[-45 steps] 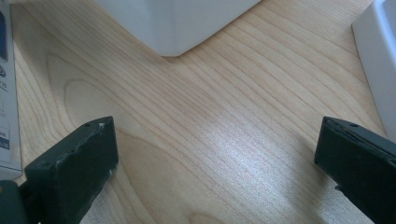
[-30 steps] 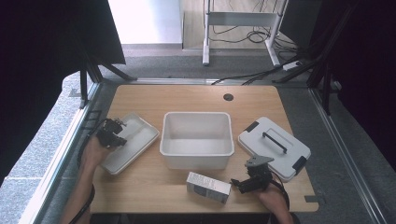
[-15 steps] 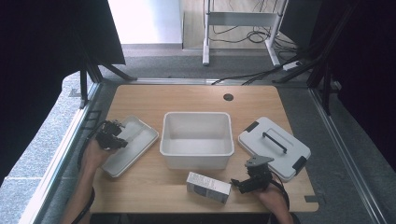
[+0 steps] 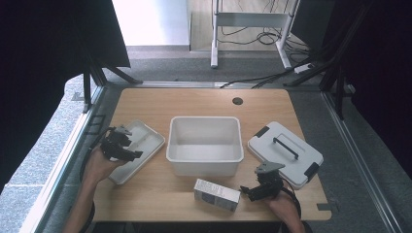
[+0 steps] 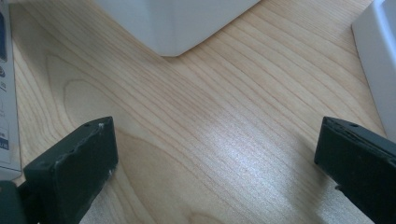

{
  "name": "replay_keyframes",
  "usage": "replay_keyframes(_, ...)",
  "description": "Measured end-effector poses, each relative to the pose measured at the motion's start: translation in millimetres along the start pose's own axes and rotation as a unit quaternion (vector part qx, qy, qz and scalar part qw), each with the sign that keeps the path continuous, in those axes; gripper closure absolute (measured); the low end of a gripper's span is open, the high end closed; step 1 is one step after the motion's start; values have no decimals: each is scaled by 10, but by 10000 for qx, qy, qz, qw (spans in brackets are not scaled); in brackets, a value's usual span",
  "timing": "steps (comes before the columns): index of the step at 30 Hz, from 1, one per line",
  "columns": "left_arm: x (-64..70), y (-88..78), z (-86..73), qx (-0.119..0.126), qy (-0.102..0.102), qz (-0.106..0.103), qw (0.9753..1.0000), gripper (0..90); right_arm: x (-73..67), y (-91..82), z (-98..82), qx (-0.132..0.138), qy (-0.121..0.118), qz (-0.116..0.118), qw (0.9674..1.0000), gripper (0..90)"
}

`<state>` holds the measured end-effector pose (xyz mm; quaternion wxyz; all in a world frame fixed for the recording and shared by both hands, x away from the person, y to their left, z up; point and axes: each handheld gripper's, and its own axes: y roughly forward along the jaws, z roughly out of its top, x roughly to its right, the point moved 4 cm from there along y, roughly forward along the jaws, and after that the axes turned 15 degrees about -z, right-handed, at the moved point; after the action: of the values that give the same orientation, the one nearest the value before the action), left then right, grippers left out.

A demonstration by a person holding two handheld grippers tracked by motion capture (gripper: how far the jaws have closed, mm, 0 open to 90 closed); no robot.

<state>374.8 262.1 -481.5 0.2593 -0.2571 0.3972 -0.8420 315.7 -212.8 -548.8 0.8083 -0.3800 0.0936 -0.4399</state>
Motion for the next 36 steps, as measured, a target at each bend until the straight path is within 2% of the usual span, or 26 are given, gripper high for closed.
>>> replay_keyframes(4, 170, 0, 10, 164, 138, -79, 9997, 159, 0, 0, 1, 1, 6, -3, 10000, 0)
replay_keyframes(7, 287, 14, 2, 280, 223, -162, 9992, 133, -1, 0, 0, -5, 10, -2, 10000, 0)
replay_keyframes(13, 528, 143, -57, 417, 394, -285, 9979, 22, 0, -1, 0, -11, 2, 1, 10000, 0)
replay_keyframes(17, 673, 283, -120, 535, 475, -468, 9963, 2, -1, 1, 2, -18, 13, -6, 10000, 0)
replay_keyframes(21, 789, 446, -186, 551, 586, -630, 9948, 0, -5, 4, 5, -18, 40, -40, 10000, 0)
replay_keyframes(24, 839, 570, -242, 451, 665, -587, 9950, 0, -8, 5, 6, -17, 50, -39, 10000, 0)
replay_keyframes(28, 868, 738, -313, 454, 646, -569, 9953, 0, -8, 0, 4, -30, 60, -44, 10000, 0)
replay_keyframes(33, 865, 854, -363, 495, 586, -569, 9954, 0, -8, -10, 10, -98, 66, -24, 9999, 0)
replay_keyframes(36, 872, 874, -368, 557, 627, -495, 9952, 0, -5, -38, 19, -147, 48, 49, 9999, 12)
